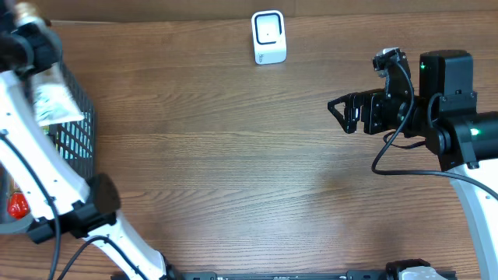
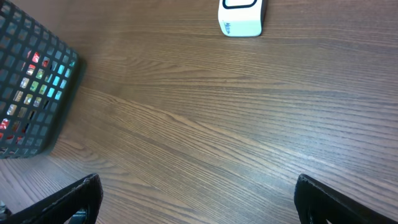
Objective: Scan the item barcode
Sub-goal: 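Grasp the white-and-gold tube and place it on the table center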
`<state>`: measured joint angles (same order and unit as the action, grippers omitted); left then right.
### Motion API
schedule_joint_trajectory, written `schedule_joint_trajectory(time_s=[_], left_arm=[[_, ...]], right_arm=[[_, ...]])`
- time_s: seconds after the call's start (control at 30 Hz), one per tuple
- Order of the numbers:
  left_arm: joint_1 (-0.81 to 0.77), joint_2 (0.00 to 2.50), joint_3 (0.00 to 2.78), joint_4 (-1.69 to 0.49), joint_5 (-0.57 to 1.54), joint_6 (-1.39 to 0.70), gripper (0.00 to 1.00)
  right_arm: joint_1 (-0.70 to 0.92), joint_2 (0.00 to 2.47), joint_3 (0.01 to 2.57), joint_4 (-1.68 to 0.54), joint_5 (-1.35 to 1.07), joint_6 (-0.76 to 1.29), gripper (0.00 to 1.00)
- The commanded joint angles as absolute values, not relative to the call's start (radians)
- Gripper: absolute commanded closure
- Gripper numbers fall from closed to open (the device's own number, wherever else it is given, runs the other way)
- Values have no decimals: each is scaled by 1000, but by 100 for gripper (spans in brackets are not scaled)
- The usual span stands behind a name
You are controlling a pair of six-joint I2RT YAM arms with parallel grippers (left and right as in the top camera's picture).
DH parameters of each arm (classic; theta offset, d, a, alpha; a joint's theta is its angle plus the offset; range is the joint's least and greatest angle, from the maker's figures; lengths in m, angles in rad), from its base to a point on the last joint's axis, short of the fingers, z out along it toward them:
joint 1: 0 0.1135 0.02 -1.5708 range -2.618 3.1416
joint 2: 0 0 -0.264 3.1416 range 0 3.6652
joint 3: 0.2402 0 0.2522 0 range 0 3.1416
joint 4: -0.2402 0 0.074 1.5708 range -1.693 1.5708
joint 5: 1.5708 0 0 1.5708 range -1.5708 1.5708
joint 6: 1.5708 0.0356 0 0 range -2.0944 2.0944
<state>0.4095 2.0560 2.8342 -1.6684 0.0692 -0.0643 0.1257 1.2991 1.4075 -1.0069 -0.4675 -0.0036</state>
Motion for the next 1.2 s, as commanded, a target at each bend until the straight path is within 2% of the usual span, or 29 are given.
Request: schedule_joint_trajectory(time_s=[0.0,0.23,0.5,0.67,0.9,1.17], left_arm=[[312,1982,2866,-1671,-31,-118,96],[37,1998,2701,-1662,60,-310,96],[-225,2008,2302,-1502,-8,-426,95],[-307,2008,2054,-1283,8,-522,96],[-390,2008,1757,-917,204,-635,96],[-458,2008,1535,-653,174,-722,94]], right_arm=[[123,1298,1426,-999,-476,-4,1],[123,1298,1426,-965,-476,-4,1],[123,1304,1426,-960,-476,-4,1],[123,1307,1426,-968,-473,-4,1],[123,1322,1426,-974,-473,-4,1],[123,1336,1426,-986,-473,-4,1]])
